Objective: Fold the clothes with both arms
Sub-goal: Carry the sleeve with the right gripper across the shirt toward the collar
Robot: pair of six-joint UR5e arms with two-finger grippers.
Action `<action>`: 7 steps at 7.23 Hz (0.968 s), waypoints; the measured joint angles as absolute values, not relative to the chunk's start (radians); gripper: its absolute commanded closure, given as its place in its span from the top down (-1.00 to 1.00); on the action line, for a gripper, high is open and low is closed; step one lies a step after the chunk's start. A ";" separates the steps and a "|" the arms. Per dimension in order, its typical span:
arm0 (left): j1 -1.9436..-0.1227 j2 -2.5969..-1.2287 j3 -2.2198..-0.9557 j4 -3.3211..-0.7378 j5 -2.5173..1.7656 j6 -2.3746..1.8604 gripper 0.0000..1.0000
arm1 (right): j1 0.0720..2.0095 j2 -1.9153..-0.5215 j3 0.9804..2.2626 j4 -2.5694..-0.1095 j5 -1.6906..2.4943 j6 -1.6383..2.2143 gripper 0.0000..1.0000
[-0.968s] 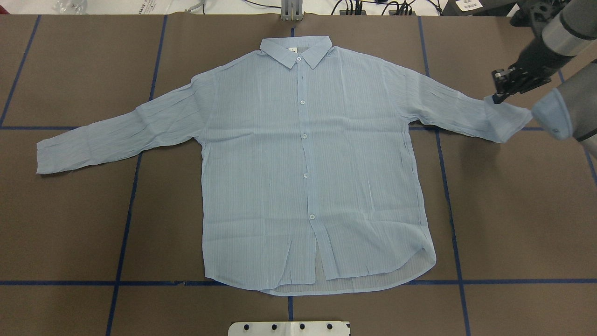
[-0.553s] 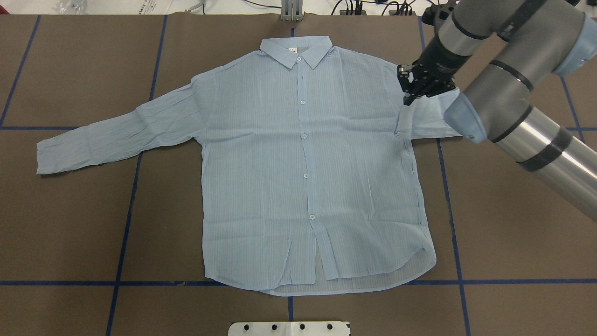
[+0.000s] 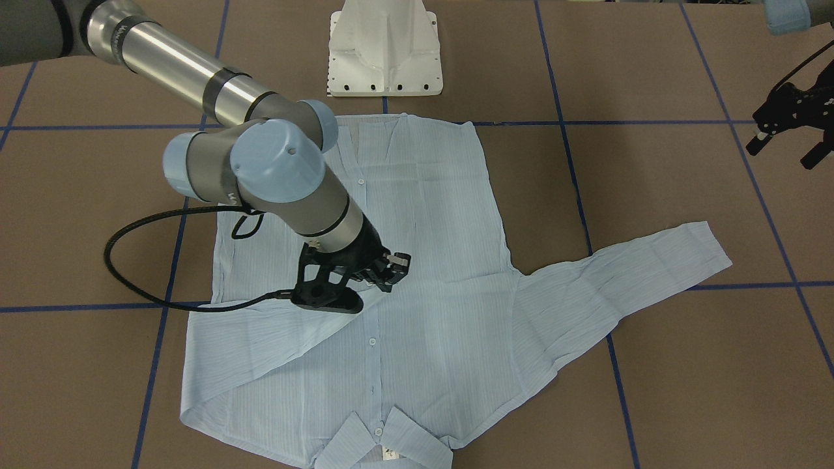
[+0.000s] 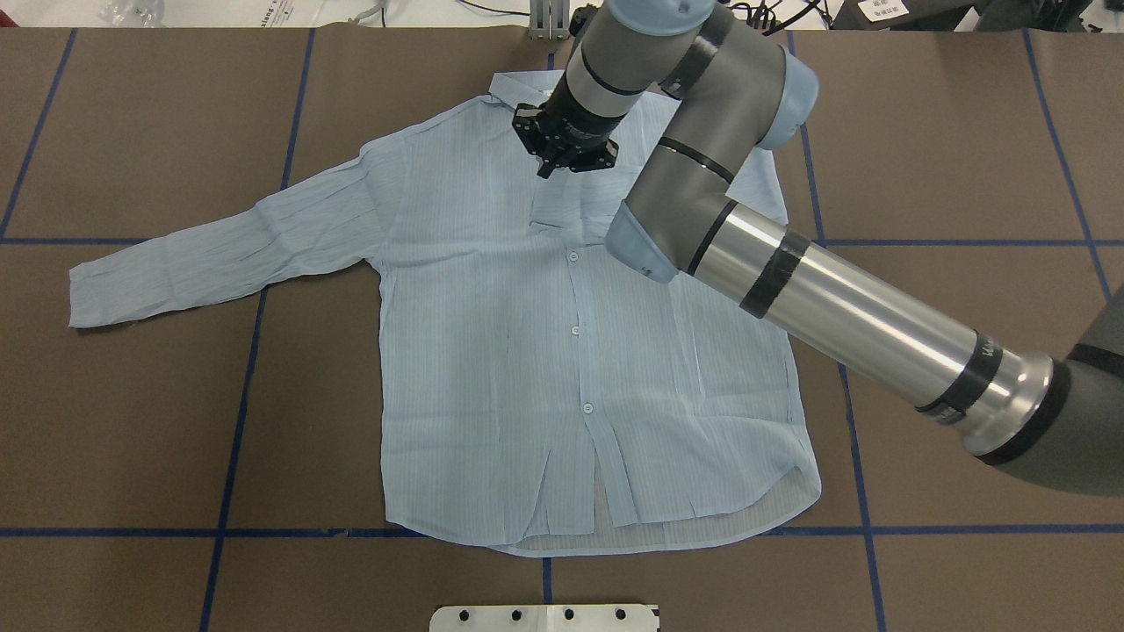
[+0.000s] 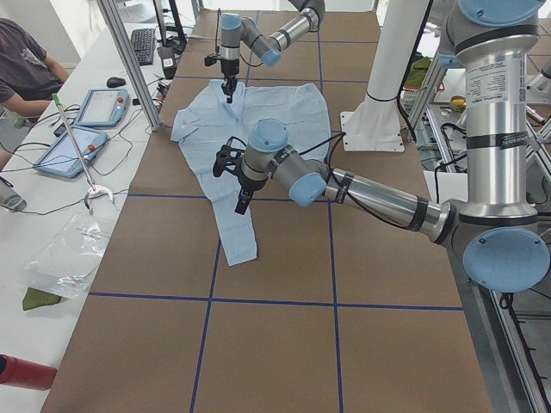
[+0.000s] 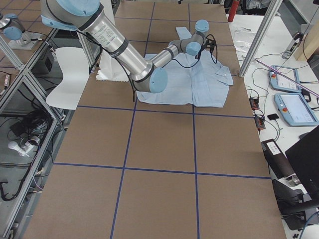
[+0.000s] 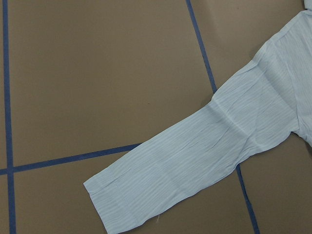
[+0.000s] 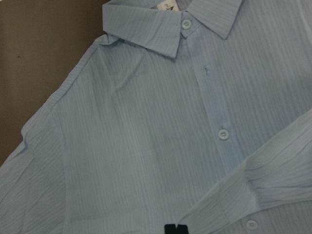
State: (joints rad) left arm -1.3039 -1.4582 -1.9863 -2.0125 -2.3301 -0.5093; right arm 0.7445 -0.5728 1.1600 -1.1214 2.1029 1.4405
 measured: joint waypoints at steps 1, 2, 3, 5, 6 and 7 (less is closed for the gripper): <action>-1.304 -1.458 -1.988 -2.013 -2.330 -0.509 1.00 | 0.717 -0.536 1.132 -1.109 2.072 1.457 -1.00; -1.304 -1.459 -1.988 -2.013 -2.330 -0.509 1.00 | 0.699 -0.513 1.109 -1.103 2.051 1.463 -1.00; -1.303 -1.459 -1.988 -2.013 -2.330 -0.509 1.00 | 0.689 -0.497 1.090 -1.096 2.037 1.466 0.36; -1.301 -1.462 -1.975 -2.015 -2.323 -0.506 1.00 | 0.678 -0.474 1.057 -1.086 2.011 1.479 1.00; -1.300 -1.467 -1.955 -2.019 -2.322 -0.504 1.00 | 0.661 -0.463 1.048 -1.085 1.978 1.505 1.00; -1.297 -1.483 -1.917 -2.023 -2.322 -0.503 1.00 | 0.636 -0.449 1.044 -1.086 1.930 1.540 1.00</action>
